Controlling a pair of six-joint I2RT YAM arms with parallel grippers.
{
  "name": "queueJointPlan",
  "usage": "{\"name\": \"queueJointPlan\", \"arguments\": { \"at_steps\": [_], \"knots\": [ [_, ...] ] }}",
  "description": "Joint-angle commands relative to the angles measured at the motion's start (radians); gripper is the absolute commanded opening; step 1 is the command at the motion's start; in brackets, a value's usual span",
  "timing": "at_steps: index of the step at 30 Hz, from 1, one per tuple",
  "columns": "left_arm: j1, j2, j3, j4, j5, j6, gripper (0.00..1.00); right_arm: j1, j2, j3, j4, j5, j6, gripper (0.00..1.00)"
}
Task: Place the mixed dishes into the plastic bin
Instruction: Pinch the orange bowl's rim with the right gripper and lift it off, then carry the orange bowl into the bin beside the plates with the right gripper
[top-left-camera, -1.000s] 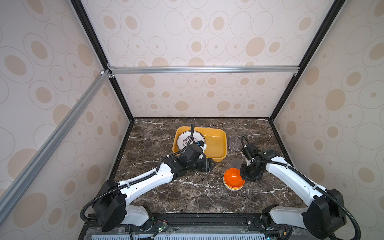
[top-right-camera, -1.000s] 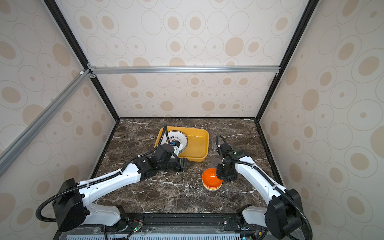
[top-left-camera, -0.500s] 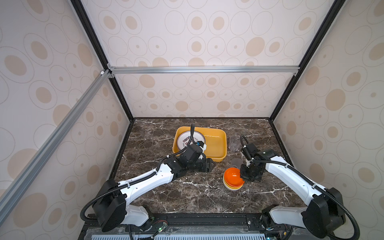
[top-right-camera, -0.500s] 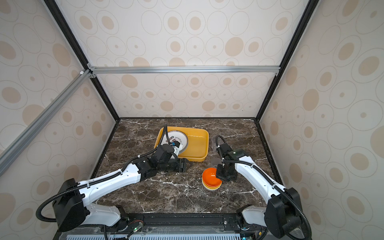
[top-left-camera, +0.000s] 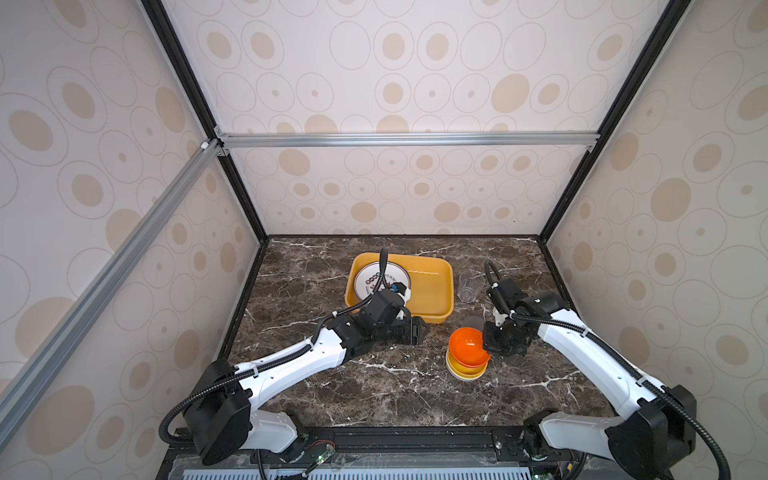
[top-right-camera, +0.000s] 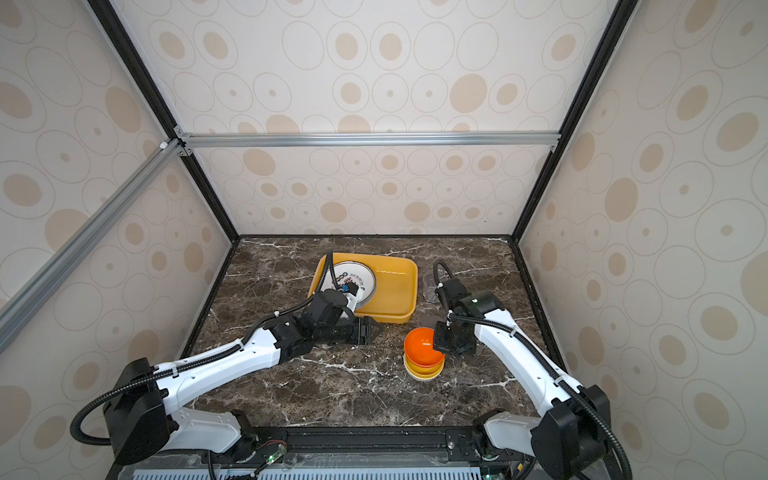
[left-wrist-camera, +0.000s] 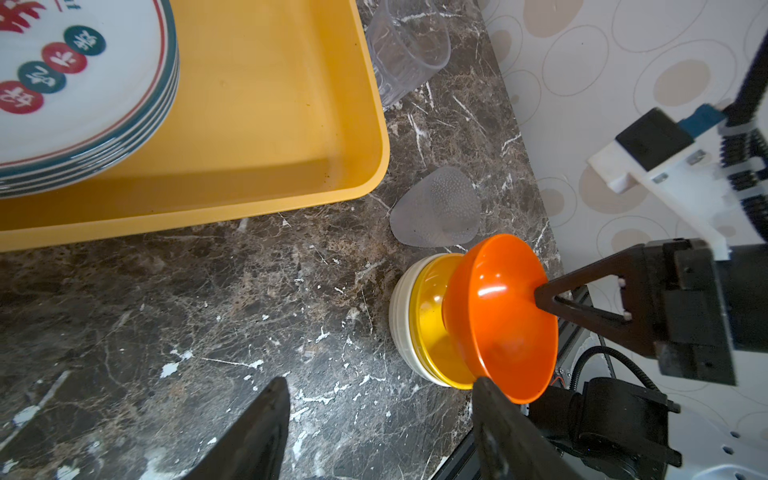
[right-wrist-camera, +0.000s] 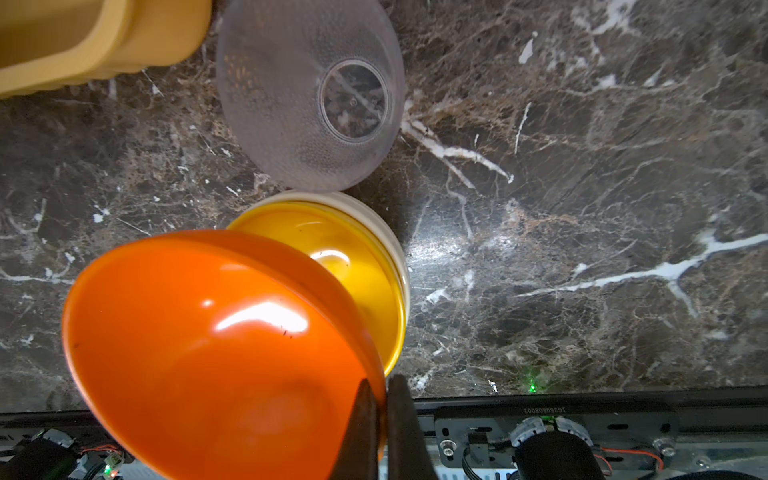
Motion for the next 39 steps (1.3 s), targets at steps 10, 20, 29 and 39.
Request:
{"name": "queueJointPlan", "arguments": {
  "at_steps": [10,20,29,39],
  "knots": [
    [0.029,-0.102,-0.044,0.004,-0.075,-0.070,0.71,-0.007,0.096,0.190,-0.027,-0.007,-0.059,0.00],
    [0.077,-0.175,-0.097,-0.004,-0.090,-0.103,0.71,-0.006,0.285,0.368,0.025,-0.028,-0.073,0.00],
    [0.109,-0.207,-0.126,-0.008,-0.088,-0.113,0.72,-0.008,0.498,0.578,0.048,-0.038,-0.078,0.00],
    [0.125,-0.251,-0.161,-0.025,-0.100,-0.129,0.72,-0.023,0.759,0.843,0.031,-0.013,-0.061,0.00]
  ]
}}
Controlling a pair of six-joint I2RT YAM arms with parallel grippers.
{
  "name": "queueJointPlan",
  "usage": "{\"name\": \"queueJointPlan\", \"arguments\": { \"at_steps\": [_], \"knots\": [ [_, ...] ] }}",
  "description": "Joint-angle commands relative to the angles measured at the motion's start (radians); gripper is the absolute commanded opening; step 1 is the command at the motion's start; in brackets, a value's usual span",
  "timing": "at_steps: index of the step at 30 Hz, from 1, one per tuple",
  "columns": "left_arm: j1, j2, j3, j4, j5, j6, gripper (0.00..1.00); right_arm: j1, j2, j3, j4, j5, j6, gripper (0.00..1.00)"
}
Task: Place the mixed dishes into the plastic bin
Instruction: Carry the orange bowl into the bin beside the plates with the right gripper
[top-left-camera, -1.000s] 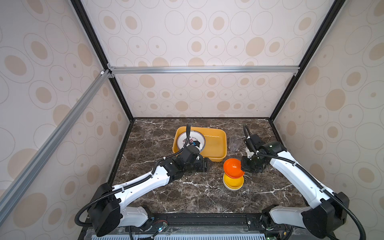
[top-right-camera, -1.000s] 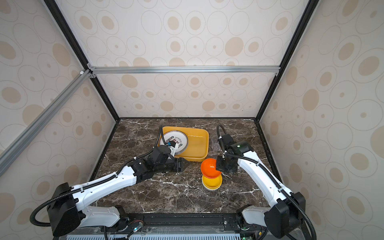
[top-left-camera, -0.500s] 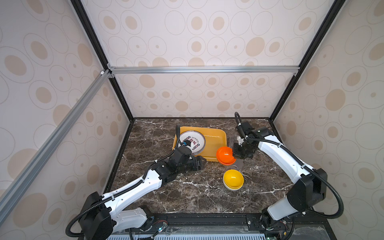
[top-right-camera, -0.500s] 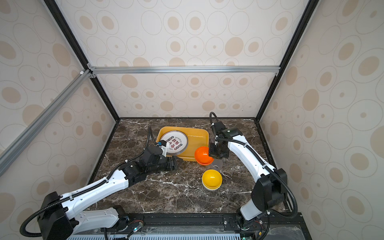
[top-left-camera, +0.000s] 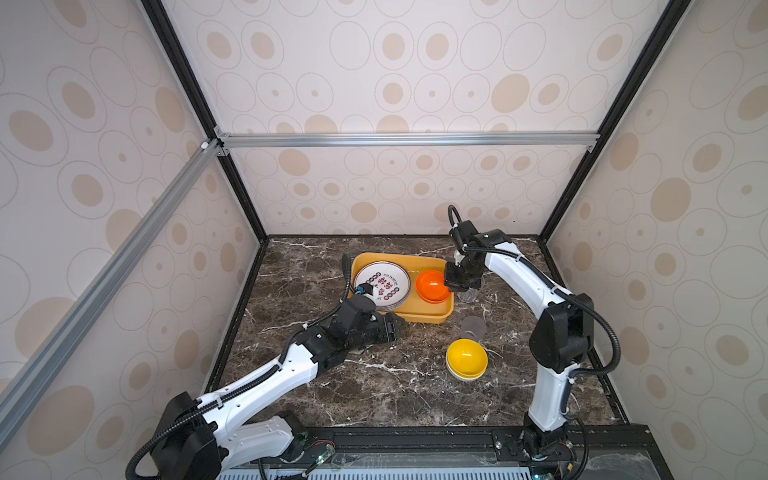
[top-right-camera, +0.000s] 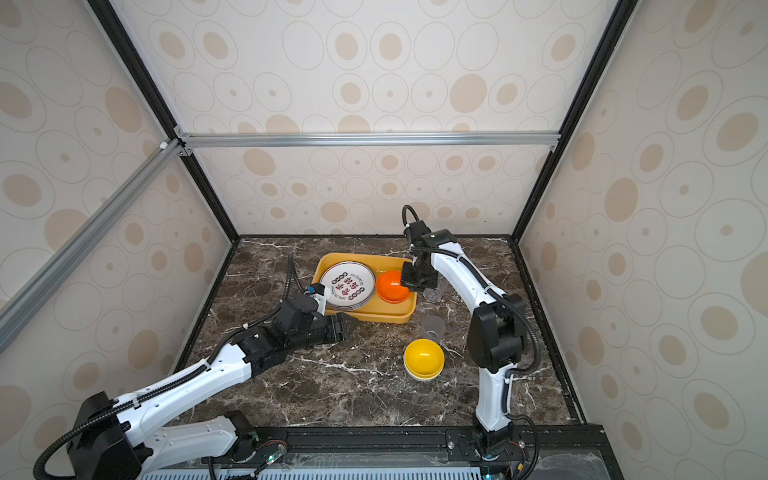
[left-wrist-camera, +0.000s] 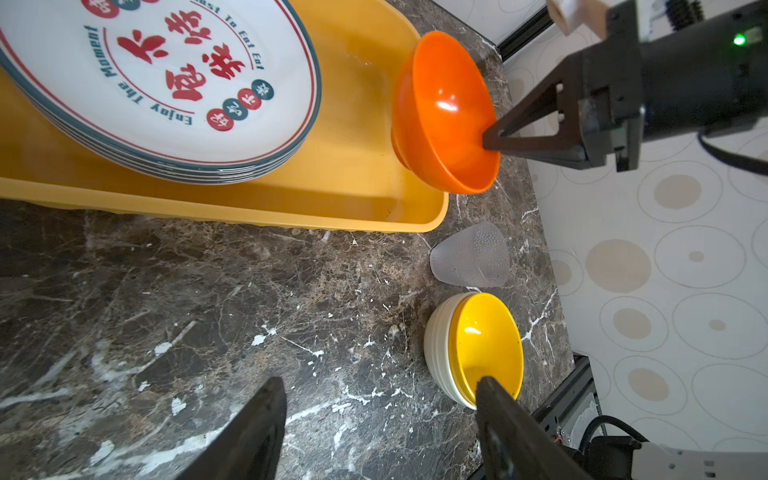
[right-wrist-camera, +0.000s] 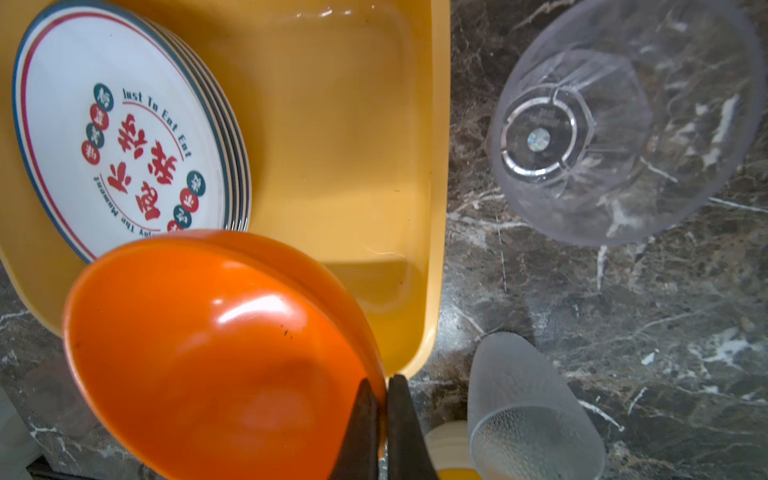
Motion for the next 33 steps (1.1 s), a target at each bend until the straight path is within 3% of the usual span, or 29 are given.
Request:
{"name": "queueJointPlan", "arguments": {
  "at_steps": [1,13,33],
  "knots": [
    [0.016,-0.033,-0.003,-0.022,-0.027,-0.017,0.72,-0.016,0.051,0.084,-0.020,0.020,0.013,0.00],
    [0.032,-0.053,-0.024,-0.037,-0.027,-0.023,0.72,-0.033,0.292,0.323,-0.050,0.050,0.047,0.00],
    [0.042,-0.071,-0.036,-0.052,-0.029,-0.040,0.72,-0.041,0.411,0.413,-0.038,0.081,0.076,0.00]
  ]
}}
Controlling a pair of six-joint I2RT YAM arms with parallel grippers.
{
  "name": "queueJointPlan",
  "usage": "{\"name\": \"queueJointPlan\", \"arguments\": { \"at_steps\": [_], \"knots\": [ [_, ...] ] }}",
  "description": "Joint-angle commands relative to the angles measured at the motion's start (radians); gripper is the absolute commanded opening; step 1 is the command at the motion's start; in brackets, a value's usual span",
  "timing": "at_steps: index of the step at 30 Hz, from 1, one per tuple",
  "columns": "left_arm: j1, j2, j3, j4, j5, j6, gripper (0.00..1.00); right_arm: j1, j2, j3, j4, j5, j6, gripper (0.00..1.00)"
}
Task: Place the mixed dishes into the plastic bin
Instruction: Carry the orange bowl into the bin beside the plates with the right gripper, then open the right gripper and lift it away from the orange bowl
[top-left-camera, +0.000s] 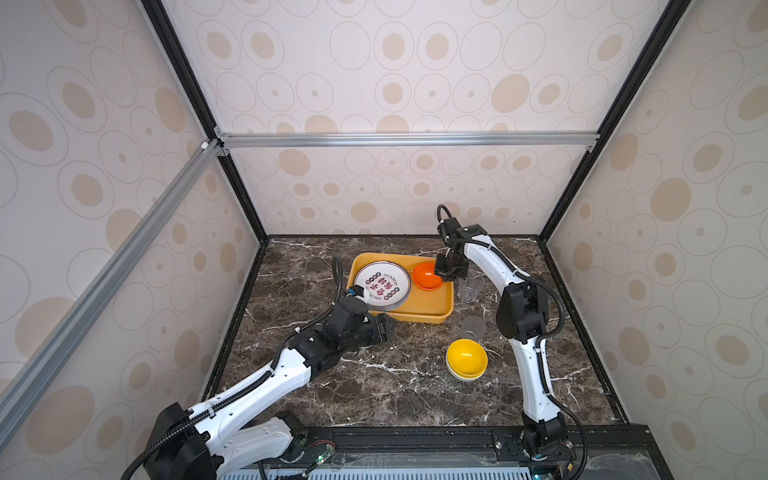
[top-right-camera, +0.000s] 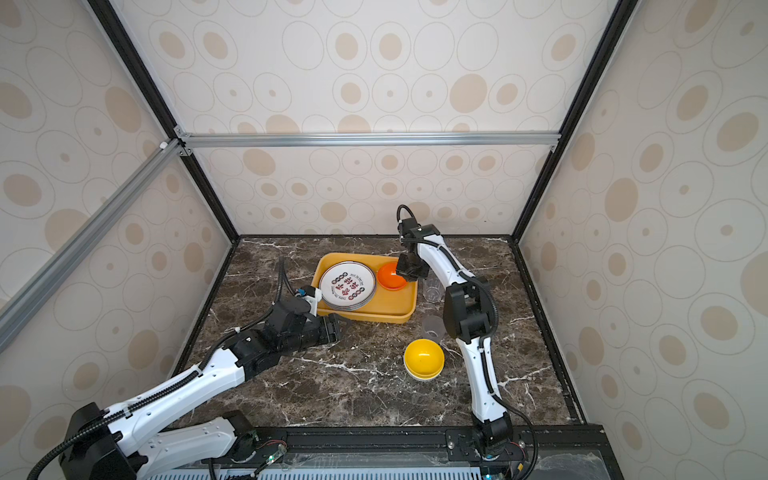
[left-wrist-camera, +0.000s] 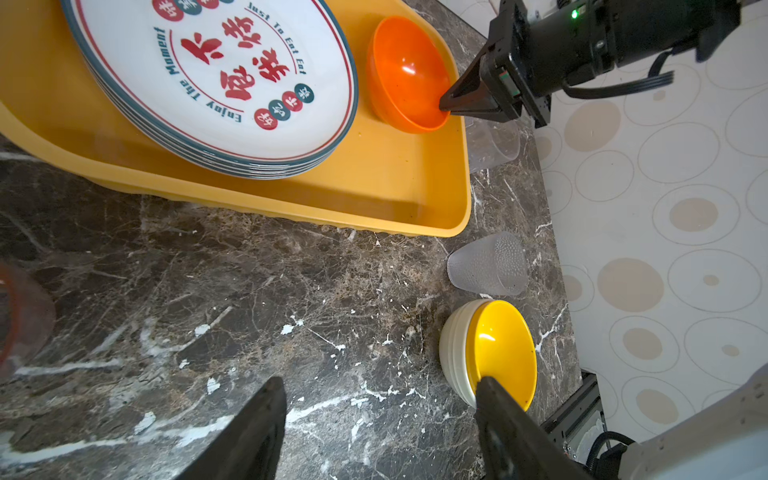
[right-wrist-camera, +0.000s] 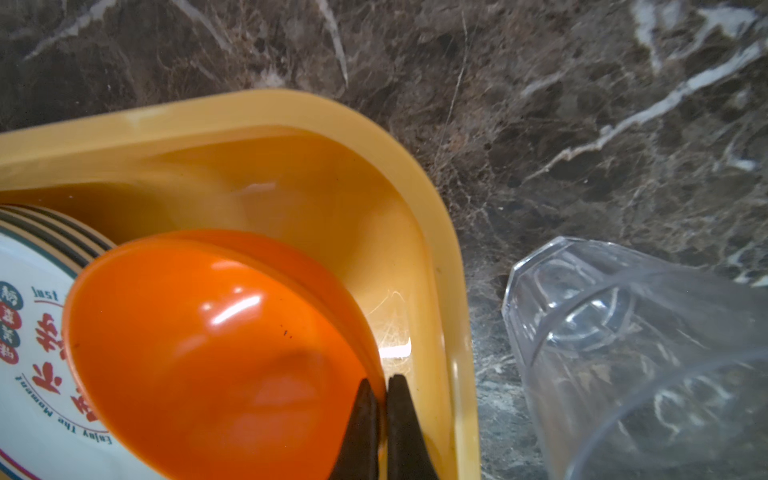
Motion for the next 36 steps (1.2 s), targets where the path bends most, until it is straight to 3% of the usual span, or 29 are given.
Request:
{"name": "queueJointPlan", "arguments": {
  "at_steps": [1,14,22,36],
  "knots": [
    [0.006,-0.022,0.000,-0.019,-0.014,-0.019,0.72,-0.008,0.028,0.042,-0.019,0.016,0.013,0.00],
    [0.008,-0.018,-0.002,-0.018,-0.012,-0.022,0.72,-0.009,0.057,0.056,-0.018,0.016,0.023,0.00],
    [0.007,-0.027,-0.006,-0.018,-0.013,-0.025,0.72,-0.010,0.048,0.055,-0.023,0.011,0.031,0.17],
    [0.009,-0.053,-0.018,-0.006,-0.008,-0.030,0.72,0.014,-0.113,-0.023,-0.016,0.048,0.003,0.25]
  ]
}}
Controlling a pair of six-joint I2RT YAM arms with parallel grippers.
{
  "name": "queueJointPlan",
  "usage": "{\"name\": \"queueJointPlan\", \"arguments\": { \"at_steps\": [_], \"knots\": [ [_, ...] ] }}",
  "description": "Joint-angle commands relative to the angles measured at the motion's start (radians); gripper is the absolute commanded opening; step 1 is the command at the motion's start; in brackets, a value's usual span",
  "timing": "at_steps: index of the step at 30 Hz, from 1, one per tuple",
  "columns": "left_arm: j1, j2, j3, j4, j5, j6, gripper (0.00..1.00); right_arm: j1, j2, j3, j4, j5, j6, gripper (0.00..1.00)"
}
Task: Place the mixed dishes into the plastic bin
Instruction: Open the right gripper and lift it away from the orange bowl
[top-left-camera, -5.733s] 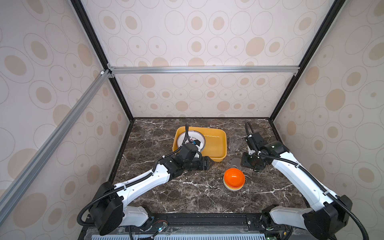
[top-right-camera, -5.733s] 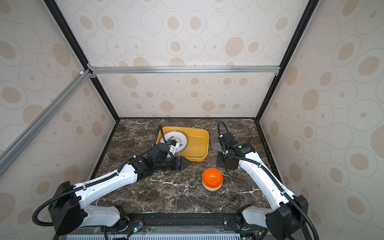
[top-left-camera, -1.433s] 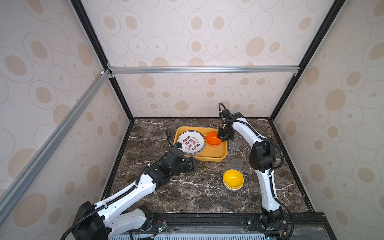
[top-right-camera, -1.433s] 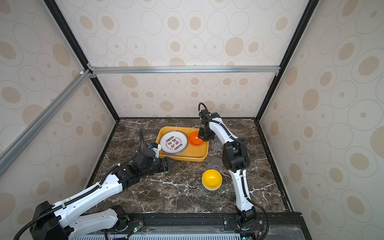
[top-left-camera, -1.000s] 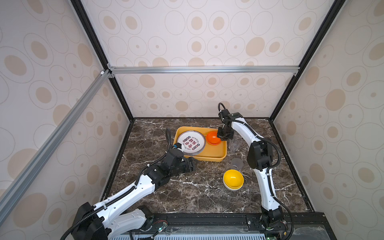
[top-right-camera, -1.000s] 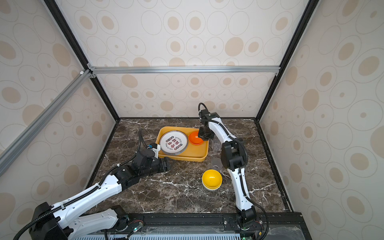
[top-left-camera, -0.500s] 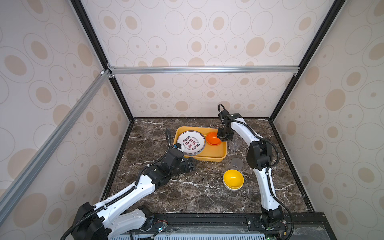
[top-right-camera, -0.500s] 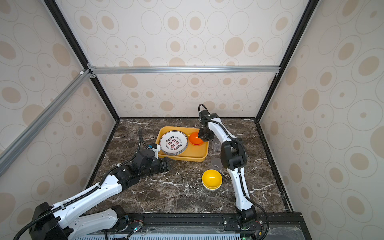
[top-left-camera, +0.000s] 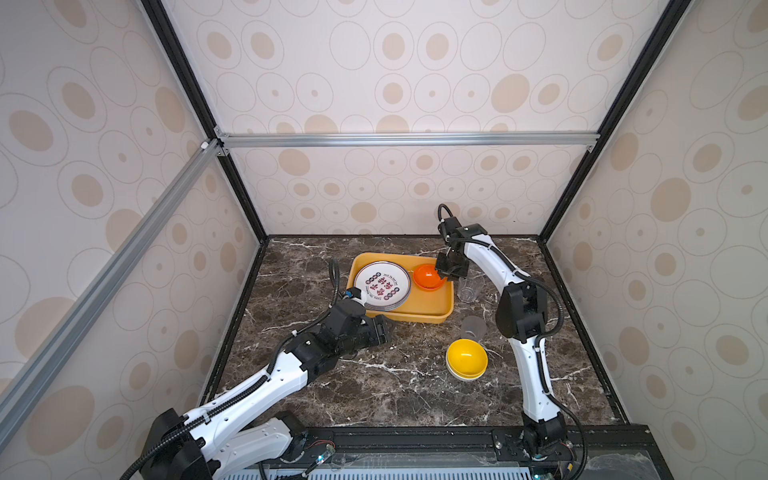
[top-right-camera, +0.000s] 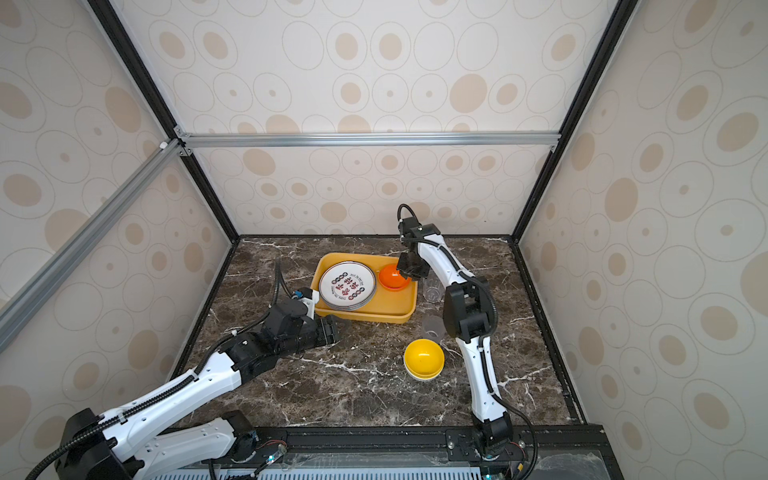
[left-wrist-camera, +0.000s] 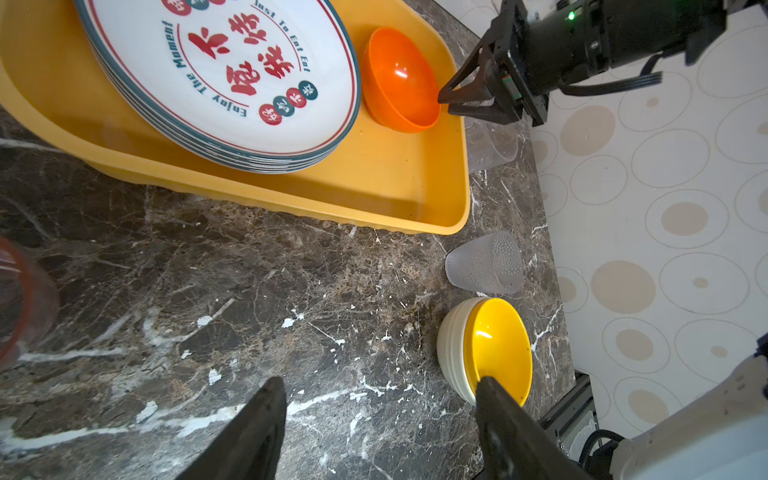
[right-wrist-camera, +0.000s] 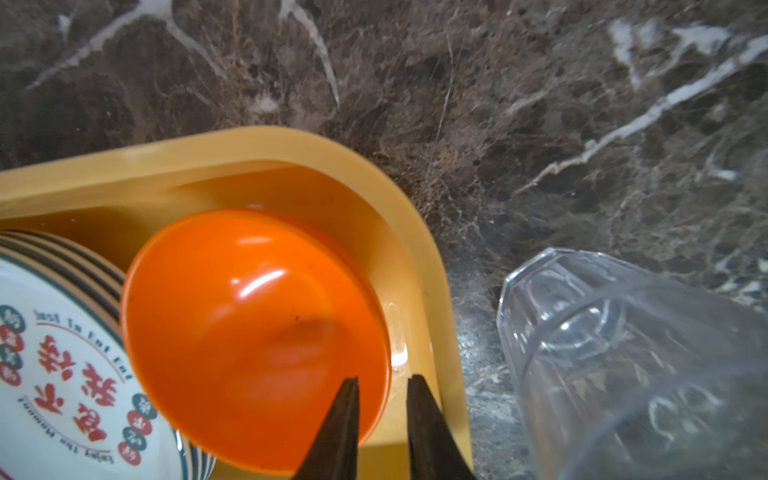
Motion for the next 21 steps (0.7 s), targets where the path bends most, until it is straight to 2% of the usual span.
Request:
{"name": "queueJointPlan", "arguments": {
  "at_steps": [1,6,15,21],
  "knots": [
    [0.009,-0.020,0.002,-0.004,-0.007,-0.010,0.72,0.016,-0.104,-0.031,-0.018,0.030,-0.015,0.26],
    [0.008,-0.015,-0.006,0.002,0.012,0.000,0.72,0.032,-0.186,-0.107,-0.009,0.026,-0.025,0.27],
    [0.004,0.027,0.006,0.033,0.098,0.040,0.72,0.044,-0.476,-0.437,0.123,-0.009,-0.055,0.38],
    [-0.011,0.084,0.049,0.047,0.150,0.079,0.71,0.043,-0.658,-0.626,0.135,-0.017,-0.076,0.42]
  ]
}}
